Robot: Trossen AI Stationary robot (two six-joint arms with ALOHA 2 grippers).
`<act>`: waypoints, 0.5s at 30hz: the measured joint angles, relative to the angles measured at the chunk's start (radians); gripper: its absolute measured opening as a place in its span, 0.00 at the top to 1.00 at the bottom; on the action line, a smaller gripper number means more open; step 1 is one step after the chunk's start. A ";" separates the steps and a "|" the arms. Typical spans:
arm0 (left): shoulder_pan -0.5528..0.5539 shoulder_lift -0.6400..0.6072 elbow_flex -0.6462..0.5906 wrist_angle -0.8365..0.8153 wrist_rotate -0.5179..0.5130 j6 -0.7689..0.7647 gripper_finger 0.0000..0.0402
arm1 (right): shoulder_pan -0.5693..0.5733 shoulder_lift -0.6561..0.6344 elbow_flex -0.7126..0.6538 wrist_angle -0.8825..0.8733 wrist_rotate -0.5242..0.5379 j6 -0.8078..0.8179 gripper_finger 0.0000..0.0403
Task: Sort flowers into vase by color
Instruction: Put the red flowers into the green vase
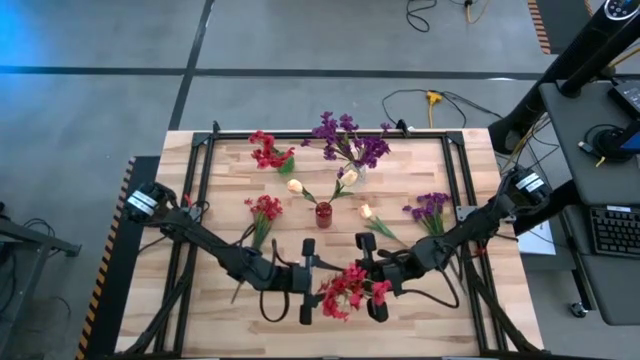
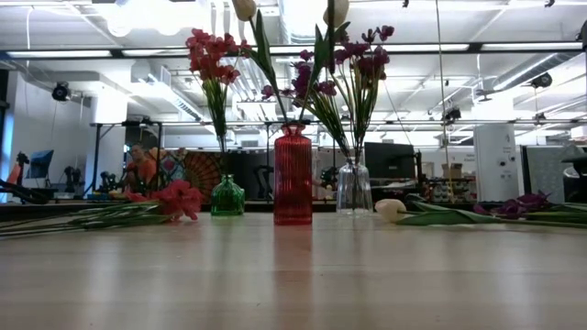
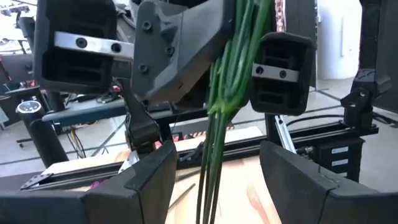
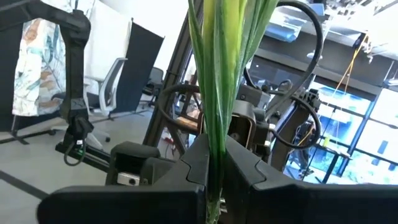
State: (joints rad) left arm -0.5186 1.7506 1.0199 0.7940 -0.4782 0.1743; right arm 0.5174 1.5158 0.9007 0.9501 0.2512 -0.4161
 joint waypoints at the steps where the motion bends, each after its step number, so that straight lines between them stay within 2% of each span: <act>1: 0.000 0.000 0.000 0.000 0.000 0.000 0.48 | 0.001 0.000 0.000 -0.002 0.001 0.000 0.96; 8: 0.000 -0.002 -0.001 -0.003 -0.004 -0.001 0.56 | -0.001 0.000 0.000 -0.004 0.003 -0.001 0.96; 15: 0.000 -0.002 -0.002 -0.004 -0.010 0.000 0.82 | -0.002 0.000 0.000 -0.004 0.013 0.014 0.95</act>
State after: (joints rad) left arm -0.5186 1.7485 1.0183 0.7902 -0.4878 0.1745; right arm 0.5157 1.5154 0.9012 0.9463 0.2638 -0.4018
